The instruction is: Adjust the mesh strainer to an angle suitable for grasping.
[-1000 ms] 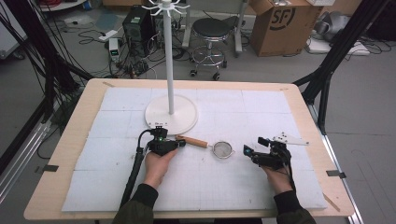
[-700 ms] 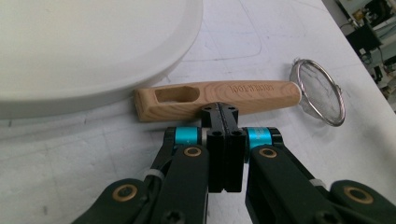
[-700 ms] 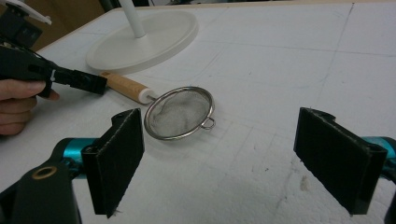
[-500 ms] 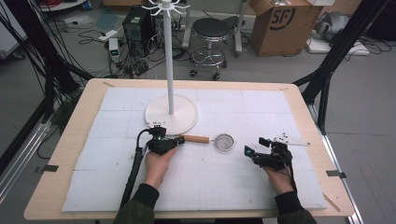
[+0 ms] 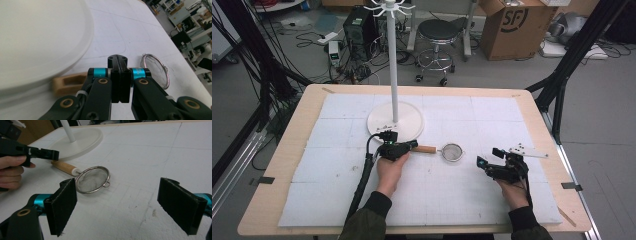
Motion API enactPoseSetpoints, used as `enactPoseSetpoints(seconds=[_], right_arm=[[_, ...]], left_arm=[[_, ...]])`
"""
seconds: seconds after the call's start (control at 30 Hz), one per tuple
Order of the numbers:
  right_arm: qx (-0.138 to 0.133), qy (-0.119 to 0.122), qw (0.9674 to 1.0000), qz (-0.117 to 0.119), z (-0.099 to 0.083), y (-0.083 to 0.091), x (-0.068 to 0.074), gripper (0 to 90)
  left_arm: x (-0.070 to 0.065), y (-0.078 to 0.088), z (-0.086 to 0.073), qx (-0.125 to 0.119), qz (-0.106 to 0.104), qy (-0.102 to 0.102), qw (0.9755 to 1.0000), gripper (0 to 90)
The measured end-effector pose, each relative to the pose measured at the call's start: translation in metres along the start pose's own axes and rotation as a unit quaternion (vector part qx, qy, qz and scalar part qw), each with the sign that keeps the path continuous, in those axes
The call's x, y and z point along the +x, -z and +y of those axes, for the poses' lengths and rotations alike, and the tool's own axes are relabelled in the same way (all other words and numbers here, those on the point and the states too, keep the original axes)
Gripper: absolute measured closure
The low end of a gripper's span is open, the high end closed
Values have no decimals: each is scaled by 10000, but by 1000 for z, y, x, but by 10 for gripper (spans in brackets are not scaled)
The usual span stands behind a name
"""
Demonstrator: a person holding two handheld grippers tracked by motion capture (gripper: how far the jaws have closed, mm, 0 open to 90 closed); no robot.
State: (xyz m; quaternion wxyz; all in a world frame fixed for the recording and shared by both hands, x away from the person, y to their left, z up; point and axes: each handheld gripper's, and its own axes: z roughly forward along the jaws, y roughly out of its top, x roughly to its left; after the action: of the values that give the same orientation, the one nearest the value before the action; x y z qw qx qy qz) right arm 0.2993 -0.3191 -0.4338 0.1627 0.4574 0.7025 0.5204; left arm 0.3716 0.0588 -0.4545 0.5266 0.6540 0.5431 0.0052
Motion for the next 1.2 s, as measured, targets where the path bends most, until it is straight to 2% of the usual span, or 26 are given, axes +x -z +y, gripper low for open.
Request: enactPoseSetpoints(seconds=[0.2, 0.27, 0.37, 0.43, 0.47, 0.53, 0.57, 0.8, 0.97, 1.13, 1.2], right_arm=[[-23, -22, 10000, 0, 0, 1, -2, 157], [-40, -53, 10000, -6, 0, 1, -4, 157], [-49, -86, 10000, -4, 0, 2, -5, 157], [-62, -102, 9999, -1, 0, 2, -6, 157], [-82, -81, 9999, -2, 0, 2, -6, 157], [-73, -77, 9999, 0, 0, 2, -7, 158], [-69, -88, 9999, 1, 0, 2, -7, 158], [-80, -113, 9999, -2, 0, 5, -8, 158], [-98, -134, 9999, 1, 0, 5, -9, 158], [-84, -127, 9999, 2, 0, 5, -8, 158], [-78, -117, 9999, 5, 0, 5, -8, 158]], left_arm=[[-11, -23, 6, 82, -109, 4, 9999, 900], [-20, -34, 7, 218, -85, -192, 9995, 900], [-31, -44, 10, 294, -108, -299, 9991, 900], [-40, -51, 10, 357, 9, -510, 9981, 900], [-43, -54, 9, 417, 12, -523, 9978, 900], [-49, -61, 6, 632, 101, -730, 9953, 900], [-52, -64, 5, 667, 149, -741, 9949, 900], [-53, -69, 2, 766, 154, -678, 9946, 900], [-55, -68, 1, 882, 128, -738, 9933, 900], [-62, -68, -2, 1131, -48, -825, 9901, 900], [-64, -67, -4, 1258, -148, -879, 9880, 900]])
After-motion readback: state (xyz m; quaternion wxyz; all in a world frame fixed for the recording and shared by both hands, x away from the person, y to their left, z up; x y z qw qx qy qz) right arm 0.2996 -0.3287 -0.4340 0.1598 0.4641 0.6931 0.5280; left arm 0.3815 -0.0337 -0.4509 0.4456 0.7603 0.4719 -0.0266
